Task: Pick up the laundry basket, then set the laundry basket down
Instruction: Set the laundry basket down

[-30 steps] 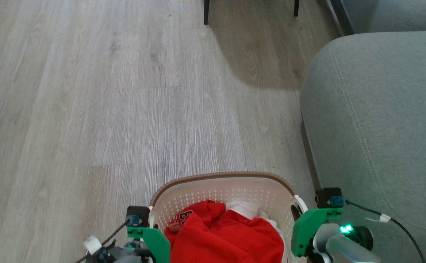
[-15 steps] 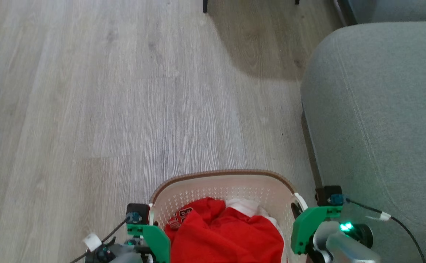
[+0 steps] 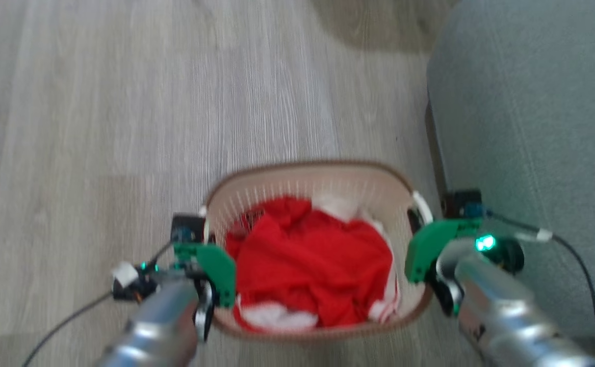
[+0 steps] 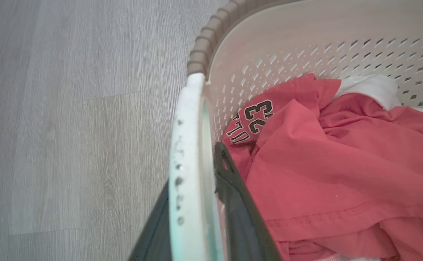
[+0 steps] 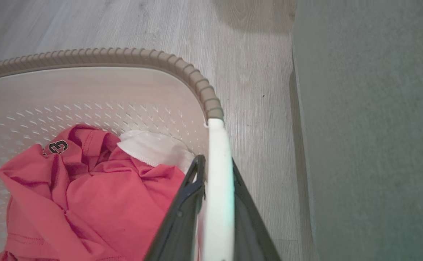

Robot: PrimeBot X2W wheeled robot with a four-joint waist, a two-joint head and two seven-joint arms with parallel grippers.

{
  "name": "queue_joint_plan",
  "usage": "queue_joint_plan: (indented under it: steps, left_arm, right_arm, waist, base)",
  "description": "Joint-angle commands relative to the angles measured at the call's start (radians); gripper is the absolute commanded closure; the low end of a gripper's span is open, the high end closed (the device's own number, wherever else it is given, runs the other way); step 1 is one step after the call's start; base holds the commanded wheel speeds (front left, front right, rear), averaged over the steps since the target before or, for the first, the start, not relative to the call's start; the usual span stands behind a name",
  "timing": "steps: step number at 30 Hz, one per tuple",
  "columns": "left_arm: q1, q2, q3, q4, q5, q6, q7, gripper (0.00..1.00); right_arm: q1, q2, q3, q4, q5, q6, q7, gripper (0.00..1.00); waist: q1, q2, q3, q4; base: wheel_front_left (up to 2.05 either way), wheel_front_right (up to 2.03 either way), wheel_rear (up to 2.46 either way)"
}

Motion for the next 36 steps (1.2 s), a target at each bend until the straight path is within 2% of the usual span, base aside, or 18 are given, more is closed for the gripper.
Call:
queue_joint_plan:
  steps: [1,12,20,28,36]
  left_arm:
    - [-0.064,0.031,0.028,-0.013,0.025,0.004,-0.012,1.00]
    - [-0.257,0.049,0.119,-0.080,0.142,0.037,-0.013,1.00]
    - [-0.348,0.049,0.189,-0.105,0.208,0.045,-0.013,1.00]
    - [-0.394,0.044,0.245,-0.113,0.267,0.045,-0.013,1.00]
    - [-0.411,0.039,0.285,-0.114,0.312,0.041,-0.013,1.00]
  right_arm:
    - [-0.062,-0.007,-0.005,-0.033,-0.025,-0.002,-0.006,1.00]
    - [-0.247,-0.007,-0.159,-0.068,-0.180,-0.002,-0.006,1.00]
    - [-0.332,-0.007,-0.263,-0.089,-0.272,-0.002,-0.006,1.00]
    - [-0.376,-0.007,-0.336,-0.108,-0.345,-0.002,-0.006,1.00]
    - [-0.383,-0.007,-0.355,-0.123,-0.366,-0.002,-0.006,1.00]
  waist:
    - [-0.0002,0.0000,0.072,-0.005]
    - [-0.0002,0.0000,0.372,-0.004]
    - [-0.0002,0.0000,0.537,0.004]
    - [-0.0002,0.0000,0.647,0.010]
    - [-0.0002,0.0000,0.701,0.013]
  base:
    - [0.00,0.00,0.00]
    - [0.00,0.00,0.00]
    - [0.00,0.00,0.00]
    - [0.00,0.00,0.00]
    - [0.00,0.00,0.00]
